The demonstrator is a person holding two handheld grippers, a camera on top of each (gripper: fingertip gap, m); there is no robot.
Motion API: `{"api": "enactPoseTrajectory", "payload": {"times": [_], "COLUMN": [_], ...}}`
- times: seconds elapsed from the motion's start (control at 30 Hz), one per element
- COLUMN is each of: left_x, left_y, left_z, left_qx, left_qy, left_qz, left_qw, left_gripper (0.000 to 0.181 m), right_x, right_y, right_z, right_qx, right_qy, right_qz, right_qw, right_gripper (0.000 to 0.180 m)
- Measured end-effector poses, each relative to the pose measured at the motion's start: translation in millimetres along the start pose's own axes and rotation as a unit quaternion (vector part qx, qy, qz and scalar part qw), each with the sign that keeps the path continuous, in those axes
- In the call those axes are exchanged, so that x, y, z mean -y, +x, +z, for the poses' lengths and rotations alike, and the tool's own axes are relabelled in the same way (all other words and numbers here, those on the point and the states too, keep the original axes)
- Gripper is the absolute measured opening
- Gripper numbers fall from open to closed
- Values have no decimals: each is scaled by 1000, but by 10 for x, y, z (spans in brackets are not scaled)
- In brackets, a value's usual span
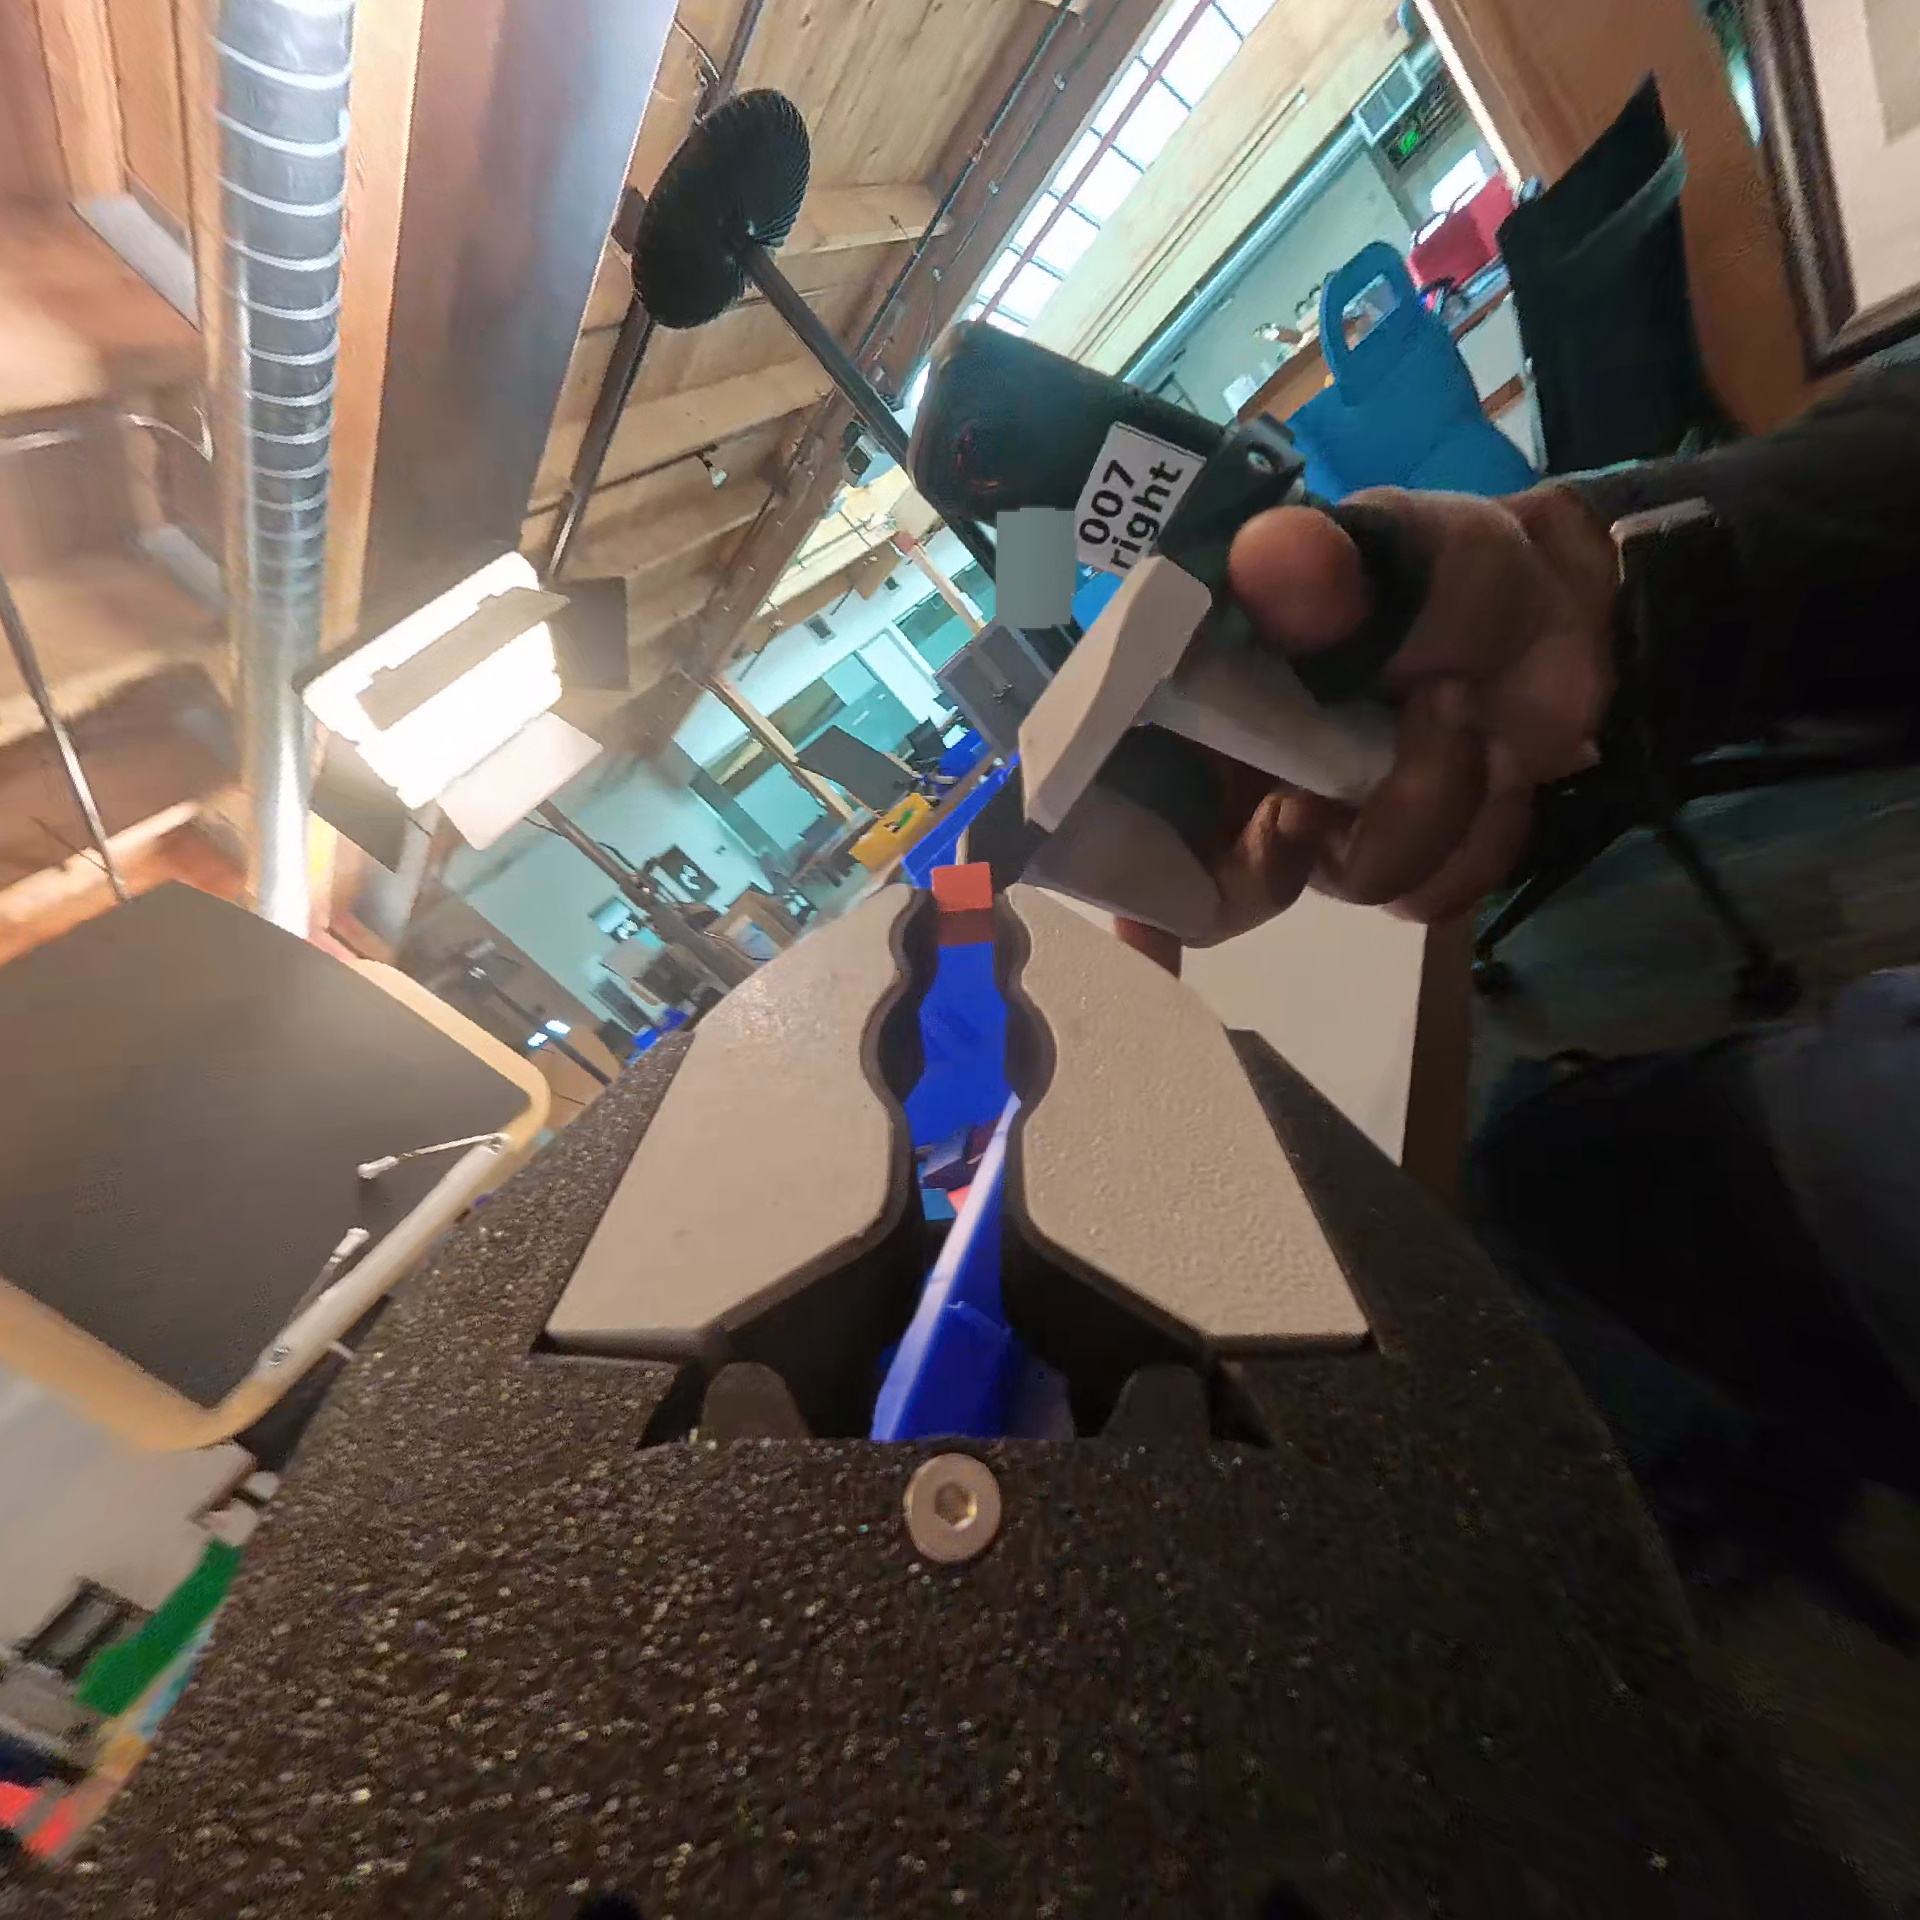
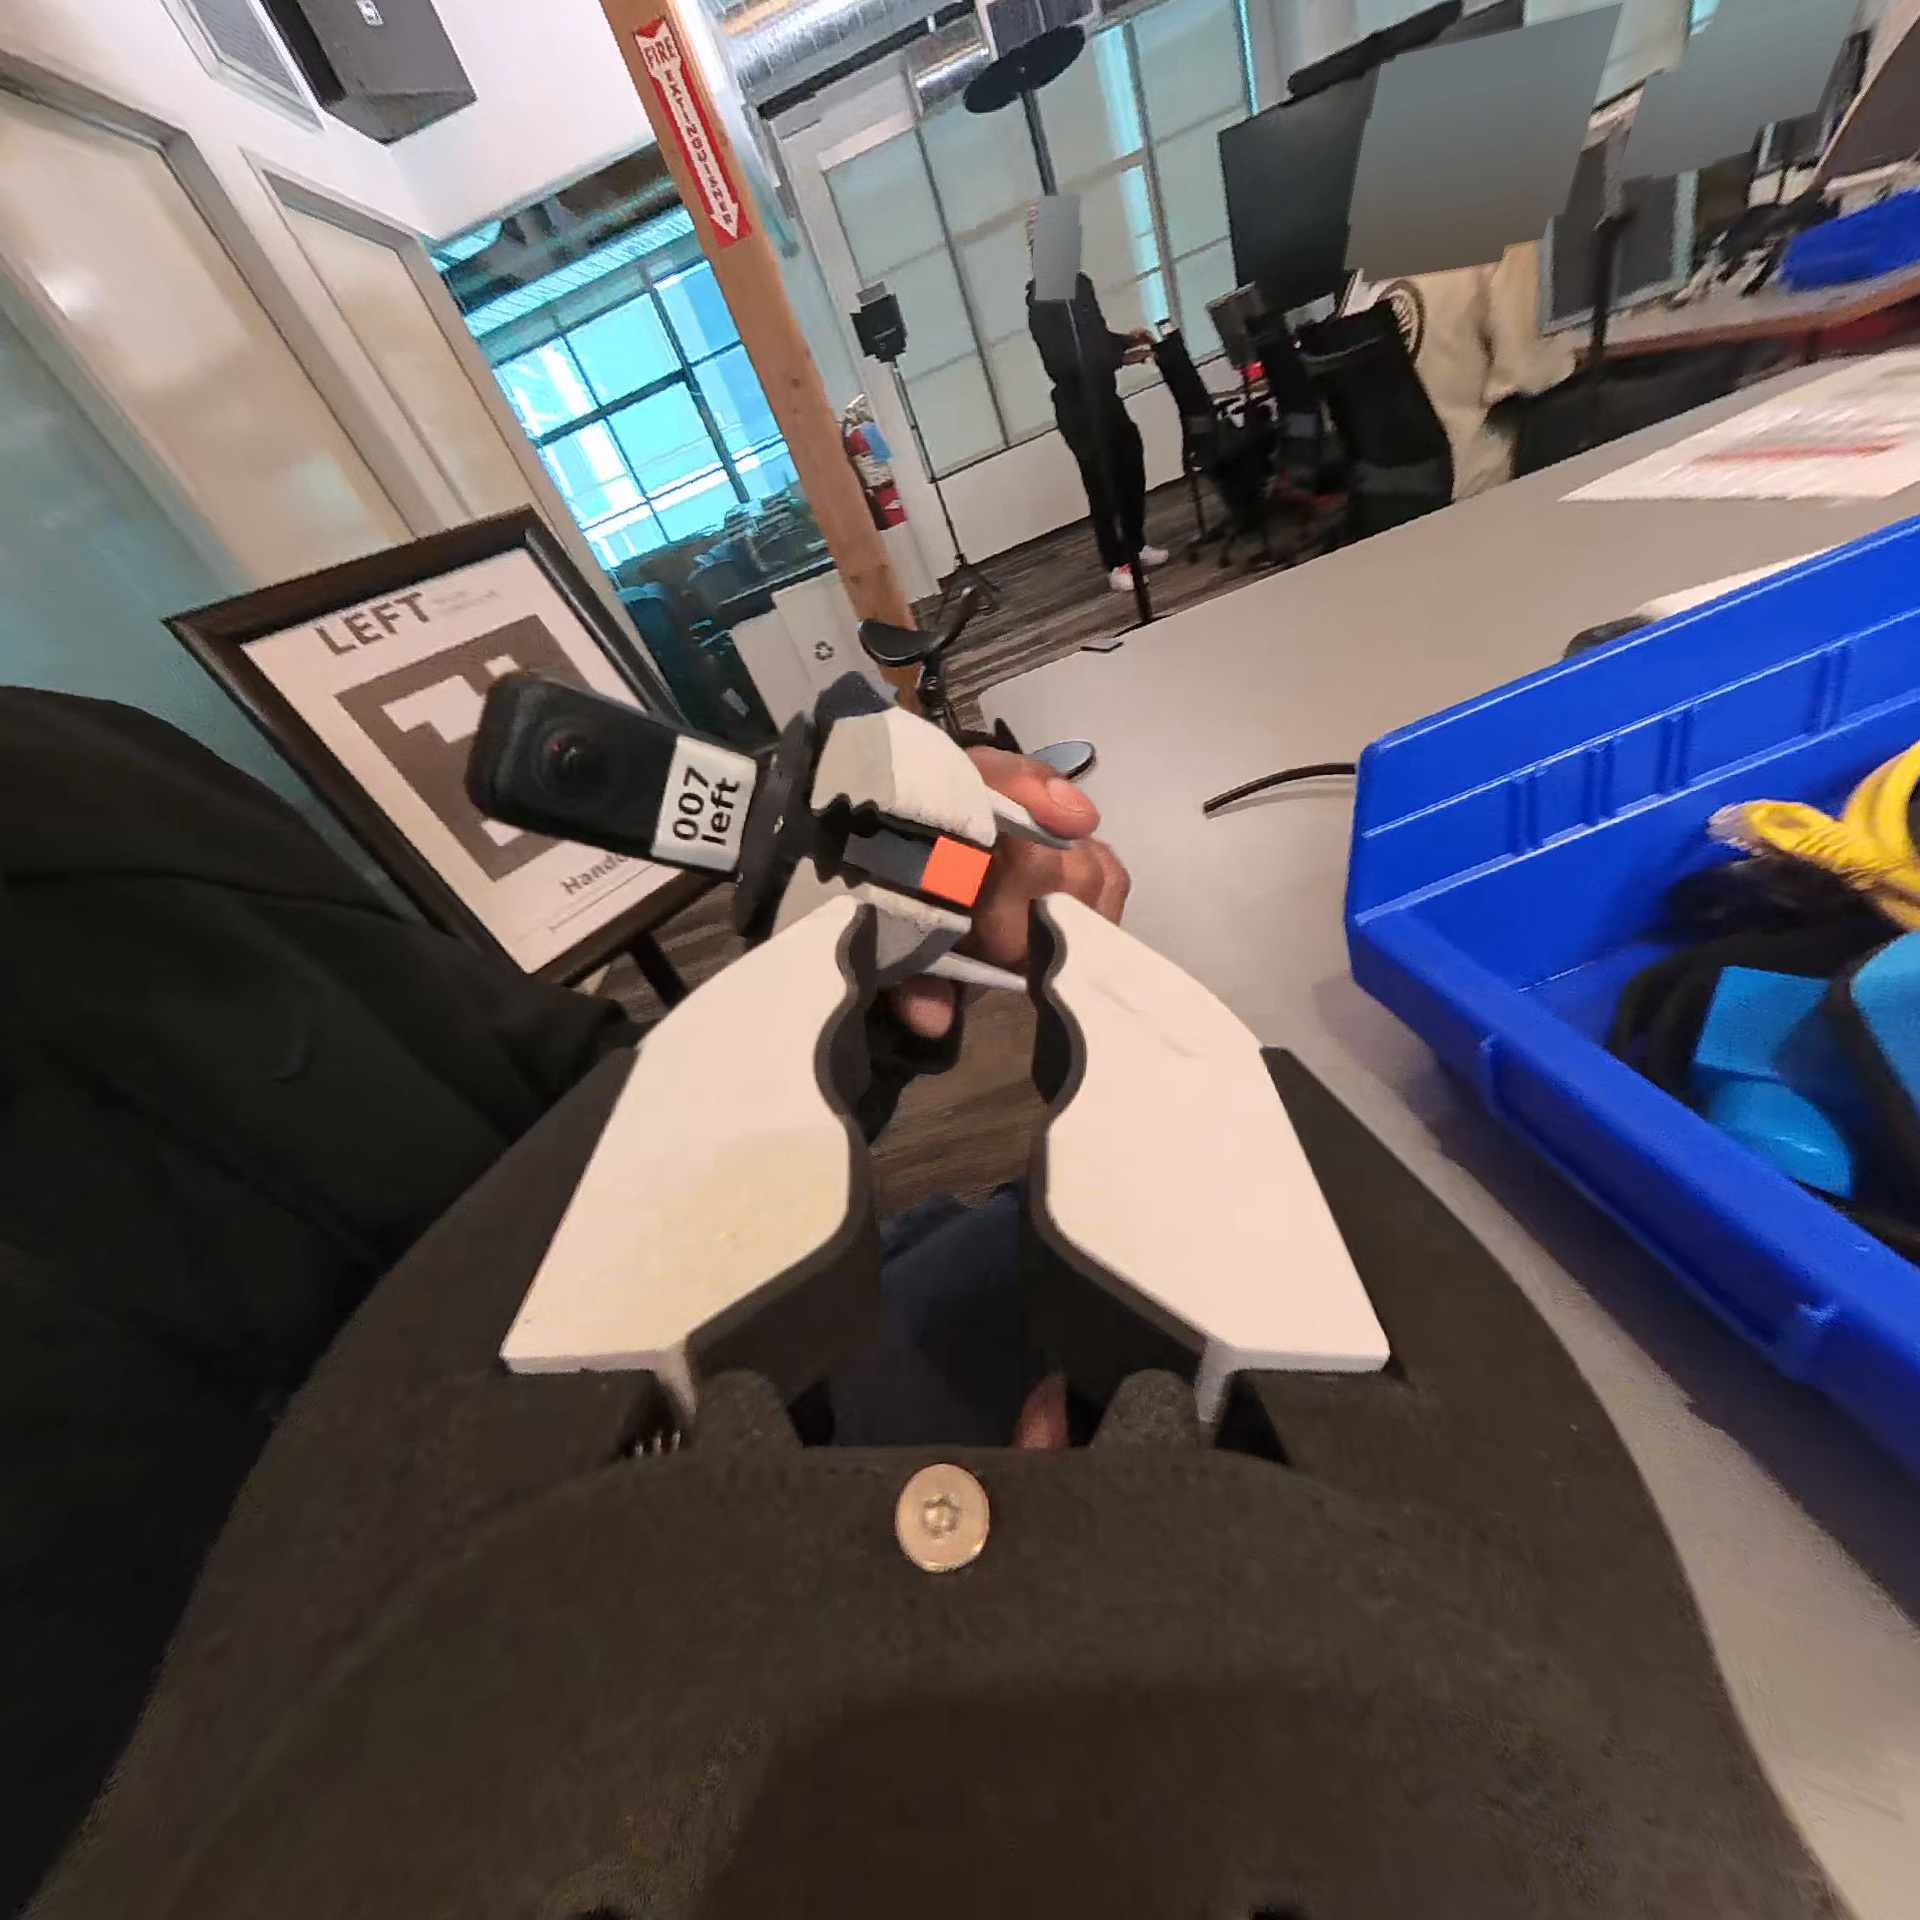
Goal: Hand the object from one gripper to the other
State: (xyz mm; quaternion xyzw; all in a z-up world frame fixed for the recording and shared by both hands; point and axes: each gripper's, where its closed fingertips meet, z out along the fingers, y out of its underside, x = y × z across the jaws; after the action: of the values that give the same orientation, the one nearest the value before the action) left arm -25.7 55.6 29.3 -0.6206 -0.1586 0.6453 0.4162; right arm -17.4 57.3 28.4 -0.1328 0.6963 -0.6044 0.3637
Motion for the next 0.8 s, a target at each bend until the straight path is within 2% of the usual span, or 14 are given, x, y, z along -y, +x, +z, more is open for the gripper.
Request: {"api": "enactPoseTrajectory", "payload": {"times": [0.23, 0.33, 0.47, 0.53, 0.63, 0.7, 0.8], "left_x": [21, 16, -48, -85, -107, -82, -26], "left_y": [64, 104, 84, 37, -51, -132, -154], "left_z": [9, 17, 27, 29, 6, -11, -27], "left_qx": [5, -2, -4, -9, -45, -75, -140], "left_qy": [-6, -8, -20, -24, -19, -6, 16], "left_qz": [71, 86, 58, -8, -185, -331, -525], "left_qw": [997, 996, 998, 1000, 981, 941, 839], "left_gripper": [11, 11, 11, 14, 24, 29, 29], "right_x": [-64, -82, -79, -30, 40, 73, 86], "right_y": [-28, -34, 34, 69, 116, 128, 102], "right_z": [60, 70, 74, 51, -7, -33, -34], "right_qx": [8, 12, -18, -45, -92, -118, -138], "right_qy": [-17, -18, -17, -6, 4, 6, 8], "right_qz": [38, 40, -5, -59, -157, -215, -287], "right_qw": [999, 999, 1000, 997, 983, 970, 948], "right_gripper": [25, 10, 10, 10, 10, 10, 10]}}
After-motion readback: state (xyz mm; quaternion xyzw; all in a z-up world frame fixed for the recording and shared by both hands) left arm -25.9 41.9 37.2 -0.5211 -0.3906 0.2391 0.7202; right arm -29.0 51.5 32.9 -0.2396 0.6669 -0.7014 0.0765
